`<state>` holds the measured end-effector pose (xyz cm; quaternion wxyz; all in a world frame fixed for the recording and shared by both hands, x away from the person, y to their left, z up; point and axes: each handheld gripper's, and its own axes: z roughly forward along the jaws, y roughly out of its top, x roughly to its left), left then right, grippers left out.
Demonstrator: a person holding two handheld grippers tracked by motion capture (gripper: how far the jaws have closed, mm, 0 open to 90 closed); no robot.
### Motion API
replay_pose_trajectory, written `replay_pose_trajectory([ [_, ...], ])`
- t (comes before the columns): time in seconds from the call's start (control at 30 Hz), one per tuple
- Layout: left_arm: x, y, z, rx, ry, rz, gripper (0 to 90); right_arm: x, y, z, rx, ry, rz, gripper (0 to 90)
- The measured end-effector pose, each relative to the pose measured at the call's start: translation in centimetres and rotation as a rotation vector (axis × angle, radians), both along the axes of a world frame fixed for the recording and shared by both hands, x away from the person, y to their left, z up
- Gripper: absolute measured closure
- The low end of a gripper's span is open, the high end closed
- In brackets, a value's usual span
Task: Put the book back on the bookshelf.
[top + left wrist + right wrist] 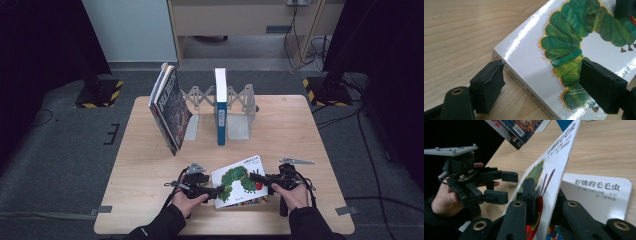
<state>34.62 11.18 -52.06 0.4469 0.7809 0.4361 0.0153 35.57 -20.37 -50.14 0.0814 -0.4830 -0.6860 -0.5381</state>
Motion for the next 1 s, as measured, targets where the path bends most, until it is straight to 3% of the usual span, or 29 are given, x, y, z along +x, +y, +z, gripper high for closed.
replay_pose_trajectory([
  [0.17,0.0,0.0,0.0,-0.006,0.004,-0.001,18.4,-0.1,-0.1,0.6,0.024,-0.013,0.015,82.9],
  [0.33,0.0,-0.1,-0.1,-0.009,0.009,-0.018,17.5,-0.3,-0.2,1.3,0.044,-0.065,0.051,84.5],
  [0.53,0.1,-0.2,-0.2,-0.027,0.025,-0.028,13.5,-0.5,-0.2,1.7,0.053,-0.094,0.072,86.1],
  [0.77,0.2,-1.1,-1.4,-0.105,0.073,-0.098,5.3,-0.6,-0.3,1.7,0.057,-0.1,0.077,86.5],
  [0.83,0.3,-1.3,-1.5,-0.111,0.067,-0.103,3.8,-0.6,-0.4,1.7,0.057,-0.1,0.075,86.6],
  [0.93,0.4,-1.2,-1.5,-0.109,0.06,-0.1,5.9,-0.6,-0.6,1.5,0.043,-0.102,0.064,85.9],
  [1.0,0.5,-1.2,-1.6,-0.105,0.054,-0.093,9.1,-0.6,-0.6,1.4,0.001,-0.113,0.05,84.1],
])
